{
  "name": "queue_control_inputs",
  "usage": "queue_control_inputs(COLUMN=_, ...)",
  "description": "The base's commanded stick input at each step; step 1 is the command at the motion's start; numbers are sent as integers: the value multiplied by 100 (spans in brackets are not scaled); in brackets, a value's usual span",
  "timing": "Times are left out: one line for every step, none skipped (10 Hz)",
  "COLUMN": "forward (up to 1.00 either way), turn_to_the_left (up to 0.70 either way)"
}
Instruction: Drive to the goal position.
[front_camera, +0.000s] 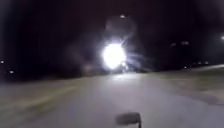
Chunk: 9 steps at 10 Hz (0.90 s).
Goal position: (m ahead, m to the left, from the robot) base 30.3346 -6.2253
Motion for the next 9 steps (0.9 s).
queue_control_inputs(forward=100, turn_to_the_left=18)
queue_control_inputs(forward=100, turn_to_the_left=38)
queue_control_inputs(forward=100, turn_to_the_left=40)
queue_control_inputs(forward=100, turn_to_the_left=1)
queue_control_inputs(forward=100, turn_to_the_left=0)
queue_control_inputs(forward=100, turn_to_the_left=0)
queue_control_inputs(forward=100, turn_to_the_left=0)
queue_control_inputs(forward=100, turn_to_the_left=0)
queue_control_inputs(forward=100, turn_to_the_left=0)
